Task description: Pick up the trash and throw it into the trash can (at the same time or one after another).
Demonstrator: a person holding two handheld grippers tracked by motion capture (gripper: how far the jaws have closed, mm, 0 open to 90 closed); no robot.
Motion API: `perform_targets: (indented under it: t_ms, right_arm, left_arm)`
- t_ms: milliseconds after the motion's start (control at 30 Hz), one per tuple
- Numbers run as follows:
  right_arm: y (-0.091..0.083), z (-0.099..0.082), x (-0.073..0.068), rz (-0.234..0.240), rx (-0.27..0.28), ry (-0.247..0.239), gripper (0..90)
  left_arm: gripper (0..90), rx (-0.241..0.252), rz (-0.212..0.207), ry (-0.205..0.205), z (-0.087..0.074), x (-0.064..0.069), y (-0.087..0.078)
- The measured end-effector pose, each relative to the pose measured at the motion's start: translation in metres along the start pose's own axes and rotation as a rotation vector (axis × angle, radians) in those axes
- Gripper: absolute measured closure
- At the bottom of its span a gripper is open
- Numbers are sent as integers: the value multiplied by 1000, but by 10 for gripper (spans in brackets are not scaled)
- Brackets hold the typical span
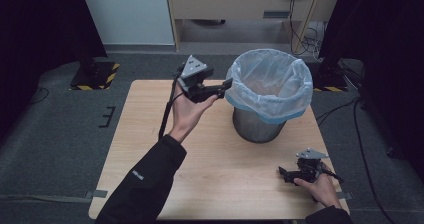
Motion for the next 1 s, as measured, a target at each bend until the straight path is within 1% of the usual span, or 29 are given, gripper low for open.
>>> perform_targets:
  t_ms: [33, 67, 100, 133, 167, 233, 300, 333, 400, 433, 467, 500, 533, 567, 600, 633, 667, 700, 733, 767, 800, 833, 867, 900, 933, 1000]
  right_arm:
    - [0, 0, 0, 0, 0, -1, 8]
    - [0, 0, 0, 0, 0, -1, 8]
    - [0, 0, 0, 0, -1, -2, 7]
    - [0, 0, 0, 0, -1, -2, 7]
    - [0, 0, 0, 1, -2, 5, 7]
    - [0, 0, 0, 0, 0, -1, 7]
    - [0, 0, 0, 0, -1, -2, 7]
    - [0, 0, 0, 0, 0, -1, 7]
    - [0, 0, 0, 0, 0, -1, 7]
    - [0, 0, -1, 1, -1, 6, 7]
    - [0, 0, 0, -1, 0, -2, 7]
    - [0, 0, -1, 1, -1, 6, 7]
    - [0, 0, -1, 1, -1, 5, 7]
    - [0, 0, -1, 1, -1, 6, 8]
    - [0, 0, -1, 1, -1, 6, 8]
    - [0, 0, 0, 0, 0, -1, 7]
    - [0, 0, 0, 0, 0, -1, 7]
    - [0, 0, 0, 0, -1, -2, 7]
    - [0, 0, 0, 0, -1, -2, 7]
    - [0, 0, 0, 0, -1, -2, 7]
    - [0, 0, -1, 1, -1, 5, 7]
    - [0, 0, 0, 0, 0, 1, 7]
    - [0, 0, 0, 0, 0, 1, 7]
    - [0, 0, 0, 0, 0, -1, 7]
    - [0, 0, 0, 0, 0, -2, 7]
    - [0, 0, 0, 1, 0, -1, 7]
  left_arm:
    - [232, -29, 7, -8, -19, -4, -8]
    - [224, -29, 7, -8, -19, -4, -8]
    - [220, -69, 10, -15, -41, -8, -15]
    - [216, -69, 10, -15, -41, -8, -15]
    - [212, -110, 15, -25, -66, -13, -21]
    - [211, -151, 26, -41, -95, -19, -26]
    - [210, -202, 35, -80, -126, -25, -30]
    - [210, -226, 41, -89, -142, -27, -31]
    - [209, -279, 44, -113, -171, -30, -32]
    - [205, -314, 45, -119, -189, -32, -34]
    - [204, -314, 45, -119, -189, -32, -34]
    - [200, -349, 52, -137, -212, -34, -37]
    - [198, -379, 54, -144, -227, -35, -40]
    - [193, -393, 58, -149, -236, -37, -42]
    - [185, -393, 58, -149, -236, -37, -42]
    - [174, -438, 74, -164, -258, -41, -47]
    - [172, -463, 77, -181, -269, -42, -50]
    - [172, -494, 79, -197, -278, -43, -53]
    - [172, -494, 79, -197, -278, -43, -53]
    - [171, -529, 95, -196, -287, -46, -60]
    - [167, -530, 109, -179, -289, -48, -62]
    - [159, -528, 125, -168, -292, -50, -65]
    - [150, -528, 125, -168, -292, -50, -65]
    - [150, -544, 141, -189, -297, -53, -69]
    - [148, -553, 144, -199, -299, -55, -71]
    - [147, -559, 150, -203, -300, -56, -72]
Point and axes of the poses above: each handheld gripper's, and its own axes: y roughly forward along the jaws, z roughly out of its top, x roughly to its right, the point moved 5 cm from there along y, roughly forward along the jaws, and after that the axes turned 9 degrees about -x, right-handed, at the moved point
